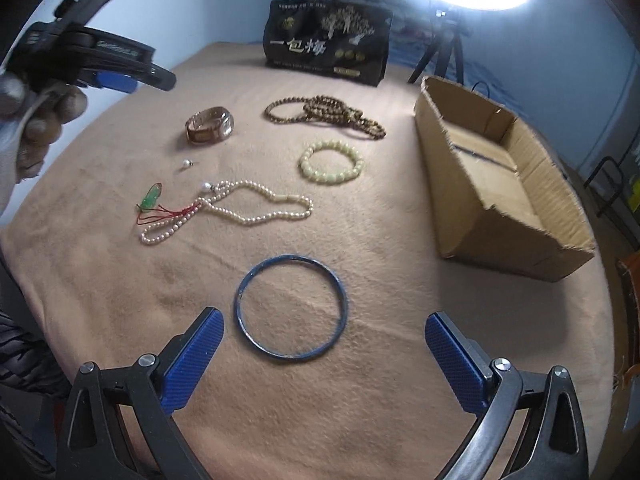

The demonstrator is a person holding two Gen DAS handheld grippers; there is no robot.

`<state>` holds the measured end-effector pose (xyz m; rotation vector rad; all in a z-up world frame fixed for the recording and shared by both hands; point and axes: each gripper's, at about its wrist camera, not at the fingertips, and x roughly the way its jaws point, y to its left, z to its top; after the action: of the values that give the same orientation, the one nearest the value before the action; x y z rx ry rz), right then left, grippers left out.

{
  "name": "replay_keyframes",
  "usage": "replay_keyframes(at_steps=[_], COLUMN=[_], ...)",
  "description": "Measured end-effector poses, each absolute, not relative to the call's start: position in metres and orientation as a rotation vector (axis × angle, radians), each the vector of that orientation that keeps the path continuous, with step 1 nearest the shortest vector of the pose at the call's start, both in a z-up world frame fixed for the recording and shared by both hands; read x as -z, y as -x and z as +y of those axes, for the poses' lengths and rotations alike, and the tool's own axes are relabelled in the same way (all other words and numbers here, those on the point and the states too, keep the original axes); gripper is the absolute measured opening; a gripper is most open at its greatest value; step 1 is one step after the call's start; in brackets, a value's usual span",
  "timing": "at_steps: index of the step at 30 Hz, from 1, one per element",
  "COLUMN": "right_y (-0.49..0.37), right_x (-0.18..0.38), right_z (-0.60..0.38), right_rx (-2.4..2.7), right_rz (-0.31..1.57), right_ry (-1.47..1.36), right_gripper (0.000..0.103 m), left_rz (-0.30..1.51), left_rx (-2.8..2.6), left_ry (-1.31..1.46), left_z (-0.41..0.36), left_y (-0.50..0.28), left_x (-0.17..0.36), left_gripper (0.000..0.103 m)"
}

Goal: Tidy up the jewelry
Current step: 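Grasp the brown-strapped watch with the left tool while the right tool grasps the blue bangle, then carry the watch and bangle into the cardboard box and open both tools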

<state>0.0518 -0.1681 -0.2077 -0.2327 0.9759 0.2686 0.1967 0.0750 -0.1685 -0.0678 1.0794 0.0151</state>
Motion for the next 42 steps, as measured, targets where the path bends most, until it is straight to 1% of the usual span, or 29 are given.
replay_keyframes(at_steps=[1,7,10,13,24,27,29,31,32,39,42], right_y=[-0.053,-0.058,-0.060,-0.061,-0.064,-0.064,-0.065,-0.066,-0.067,-0.068,-0.068], right_x=[0.210,0.219,0.222,0.225,0.233,0.237,0.237,0.236,0.235,0.231,0.225], right_z=[-0.169,-0.171,-0.171,-0.171,-0.162,-0.155,-0.155,-0.157,-0.158,-0.161,-0.162], right_rx=[-0.268,-0.273,-0.281,-0.286,-0.318,-0.324,-0.338,-0.348,-0.354,-0.363,-0.361], right_rz=[0.983,1.008,1.015,1.018,1.043,1.047,1.055,1.062,1.065,1.070,1.054], right_ry=[0.232,0.211,0.203,0.204,0.217,0.255,0.245,0.228,0.217,0.196,0.190], right_gripper=[0.102,0.102,0.102,0.101,0.098,0.093,0.088,0.078,0.075,0.074,0.074], left_rz=[1.093,1.140,1.171,1.179,1.184,1.191,1.195,1.198,1.199,1.192,1.188], left_rx=[-0.015,0.004,0.012,0.011,0.020,0.026,0.036,0.042,0.045,0.042,0.036], left_ry=[0.078,0.112,0.112,0.102,0.075,0.068,0.065,0.059,0.057,0.055,0.062], left_z=[0.076,0.076,0.073,0.071,0.062,0.060,0.059,0.057,0.057,0.057,0.060], left_y=[-0.201,-0.214,-0.220,-0.223,-0.226,-0.227,-0.228,-0.229,-0.229,-0.228,-0.226], left_x=[0.173,0.194,0.204,0.213,0.228,0.229,0.229,0.228,0.228,0.225,0.223], left_gripper=[0.063,0.062,0.055,0.045,0.033,0.027,0.020,0.017,0.015,0.011,0.010])
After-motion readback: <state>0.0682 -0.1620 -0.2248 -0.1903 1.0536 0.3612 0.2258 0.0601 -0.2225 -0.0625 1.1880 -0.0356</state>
